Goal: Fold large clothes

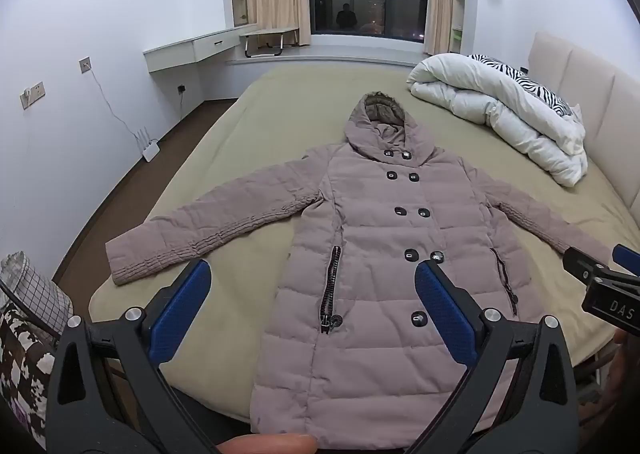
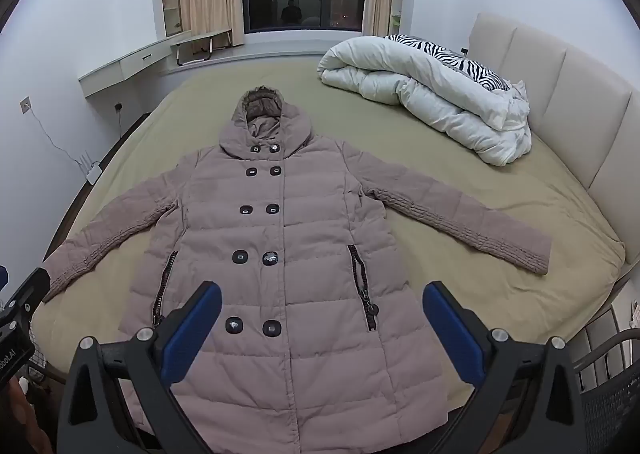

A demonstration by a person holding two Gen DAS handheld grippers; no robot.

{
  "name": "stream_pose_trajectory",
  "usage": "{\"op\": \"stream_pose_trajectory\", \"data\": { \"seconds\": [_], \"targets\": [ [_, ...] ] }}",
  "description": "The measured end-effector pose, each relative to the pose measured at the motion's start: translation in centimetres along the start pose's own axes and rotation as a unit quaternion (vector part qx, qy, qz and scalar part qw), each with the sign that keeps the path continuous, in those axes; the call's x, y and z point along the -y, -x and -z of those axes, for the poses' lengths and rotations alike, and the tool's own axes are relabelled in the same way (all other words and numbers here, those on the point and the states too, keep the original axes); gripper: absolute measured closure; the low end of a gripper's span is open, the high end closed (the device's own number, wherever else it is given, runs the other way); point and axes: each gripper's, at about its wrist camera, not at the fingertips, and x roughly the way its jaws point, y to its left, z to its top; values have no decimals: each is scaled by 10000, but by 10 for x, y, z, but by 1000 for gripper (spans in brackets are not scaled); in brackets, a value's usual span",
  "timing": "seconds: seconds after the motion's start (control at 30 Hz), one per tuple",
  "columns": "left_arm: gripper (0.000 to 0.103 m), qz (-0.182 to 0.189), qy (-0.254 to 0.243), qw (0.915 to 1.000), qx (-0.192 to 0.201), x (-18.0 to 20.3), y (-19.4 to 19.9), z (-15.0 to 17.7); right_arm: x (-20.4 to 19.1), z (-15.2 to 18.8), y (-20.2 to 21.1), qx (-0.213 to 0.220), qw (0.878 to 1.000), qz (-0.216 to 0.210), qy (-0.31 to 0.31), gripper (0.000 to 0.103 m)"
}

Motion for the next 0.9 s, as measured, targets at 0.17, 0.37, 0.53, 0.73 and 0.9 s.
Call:
{"op": "stream_pose_trajectory", "data": {
  "seconds": [0.17,0.37,0.53,0.73,0.9],
  "targets": [
    [0,-20,-16,10000,17,0,0,0,-2,2,0,35,10000,-8,9,0],
    [0,-29,-27,10000,19,3,-4,4,-3,3,0,50,10000,9,13,0],
    [0,-27,-28,10000,20,0,-2,3,-2,5,-1,40,10000,10,7,0],
    [0,-50,6,10000,14,-3,-5,6,-3,7,-1,33,10000,5,8,0],
    [0,-51,12,10000,8,-4,-5,8,-4,7,-2,20,10000,5,7,0]
  ]
}}
